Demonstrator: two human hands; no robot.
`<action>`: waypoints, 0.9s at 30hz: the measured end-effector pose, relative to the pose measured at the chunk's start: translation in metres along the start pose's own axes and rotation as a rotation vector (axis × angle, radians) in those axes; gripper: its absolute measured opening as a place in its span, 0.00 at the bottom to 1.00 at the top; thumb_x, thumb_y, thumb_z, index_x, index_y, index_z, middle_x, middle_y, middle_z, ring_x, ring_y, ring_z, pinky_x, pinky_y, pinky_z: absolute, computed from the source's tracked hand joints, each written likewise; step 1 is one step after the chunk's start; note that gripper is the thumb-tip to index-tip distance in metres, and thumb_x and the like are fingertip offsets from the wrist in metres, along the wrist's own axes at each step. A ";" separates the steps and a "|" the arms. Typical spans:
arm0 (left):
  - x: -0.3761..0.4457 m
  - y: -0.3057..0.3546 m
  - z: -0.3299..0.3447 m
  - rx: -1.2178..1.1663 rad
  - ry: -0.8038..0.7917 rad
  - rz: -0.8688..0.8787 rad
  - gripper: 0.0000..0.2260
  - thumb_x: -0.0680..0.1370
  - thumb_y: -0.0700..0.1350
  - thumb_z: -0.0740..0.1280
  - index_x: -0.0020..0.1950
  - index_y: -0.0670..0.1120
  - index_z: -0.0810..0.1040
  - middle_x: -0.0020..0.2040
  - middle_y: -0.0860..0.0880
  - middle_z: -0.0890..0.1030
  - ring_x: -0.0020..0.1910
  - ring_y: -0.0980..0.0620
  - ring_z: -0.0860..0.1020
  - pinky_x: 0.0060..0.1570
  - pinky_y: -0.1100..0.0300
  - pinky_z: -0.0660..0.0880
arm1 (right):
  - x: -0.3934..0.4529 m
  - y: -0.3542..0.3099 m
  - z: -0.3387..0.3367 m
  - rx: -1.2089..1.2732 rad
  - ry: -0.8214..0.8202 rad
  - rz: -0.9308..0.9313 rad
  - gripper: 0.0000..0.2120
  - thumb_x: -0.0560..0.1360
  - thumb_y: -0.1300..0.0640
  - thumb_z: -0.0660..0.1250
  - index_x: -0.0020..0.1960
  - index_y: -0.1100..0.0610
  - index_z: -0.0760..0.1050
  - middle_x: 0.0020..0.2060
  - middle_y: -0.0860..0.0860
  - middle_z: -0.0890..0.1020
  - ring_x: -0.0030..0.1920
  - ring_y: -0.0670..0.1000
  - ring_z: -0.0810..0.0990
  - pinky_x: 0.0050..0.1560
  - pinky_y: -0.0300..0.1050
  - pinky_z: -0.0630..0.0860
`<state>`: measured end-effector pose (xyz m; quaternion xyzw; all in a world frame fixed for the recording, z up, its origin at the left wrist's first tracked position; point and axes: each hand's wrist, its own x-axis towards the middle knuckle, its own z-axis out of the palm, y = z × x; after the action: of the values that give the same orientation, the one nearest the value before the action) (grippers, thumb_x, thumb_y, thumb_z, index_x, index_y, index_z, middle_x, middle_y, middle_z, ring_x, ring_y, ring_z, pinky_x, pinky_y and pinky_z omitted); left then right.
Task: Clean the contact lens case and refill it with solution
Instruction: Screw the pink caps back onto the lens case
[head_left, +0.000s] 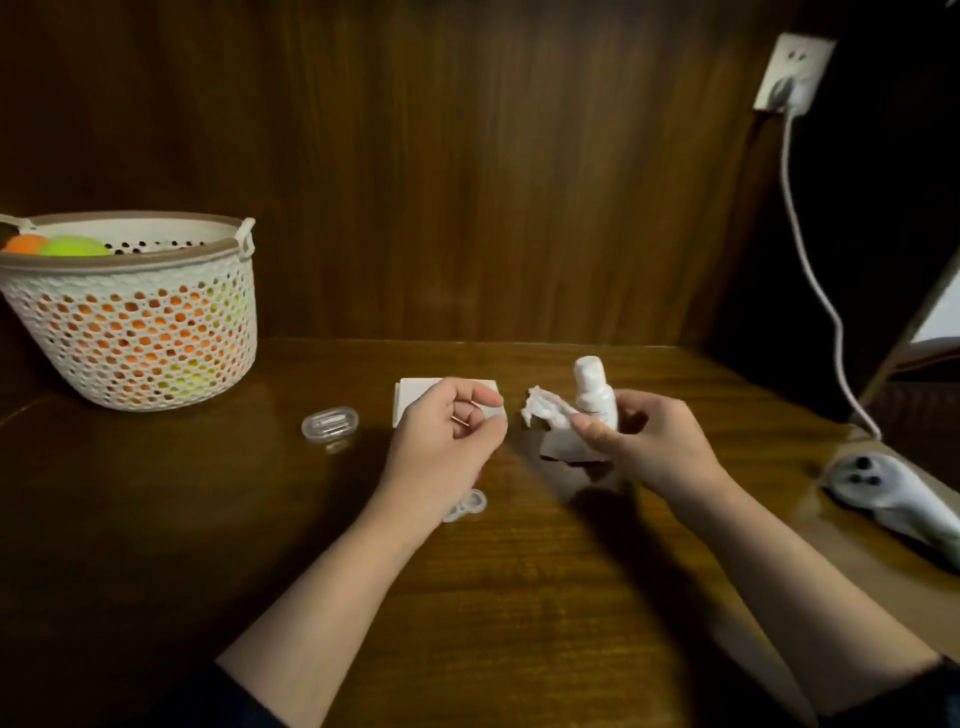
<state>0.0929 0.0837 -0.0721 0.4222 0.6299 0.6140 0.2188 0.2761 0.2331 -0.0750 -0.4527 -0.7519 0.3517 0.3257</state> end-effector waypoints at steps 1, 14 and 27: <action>-0.003 0.001 0.006 0.043 -0.008 0.018 0.08 0.79 0.43 0.75 0.52 0.56 0.83 0.42 0.50 0.84 0.43 0.49 0.85 0.41 0.55 0.85 | 0.000 0.009 -0.008 -0.060 0.083 0.034 0.28 0.71 0.39 0.80 0.66 0.52 0.82 0.55 0.49 0.87 0.53 0.51 0.86 0.50 0.54 0.88; -0.021 0.012 0.030 0.169 -0.131 0.087 0.12 0.85 0.37 0.65 0.60 0.50 0.86 0.48 0.54 0.88 0.44 0.59 0.88 0.42 0.65 0.84 | -0.017 0.037 -0.034 -0.097 0.296 0.251 0.36 0.73 0.48 0.82 0.75 0.58 0.71 0.69 0.58 0.80 0.68 0.59 0.80 0.65 0.57 0.80; -0.018 0.005 -0.032 0.164 0.063 0.076 0.04 0.84 0.48 0.69 0.53 0.50 0.82 0.49 0.51 0.84 0.50 0.53 0.83 0.46 0.65 0.79 | -0.021 -0.044 0.014 -0.001 -0.148 -0.356 0.14 0.80 0.56 0.75 0.61 0.42 0.77 0.51 0.40 0.84 0.51 0.42 0.83 0.50 0.38 0.82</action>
<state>0.0789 0.0497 -0.0671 0.4428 0.6682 0.5813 0.1398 0.2528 0.1961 -0.0497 -0.2857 -0.8422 0.3206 0.3261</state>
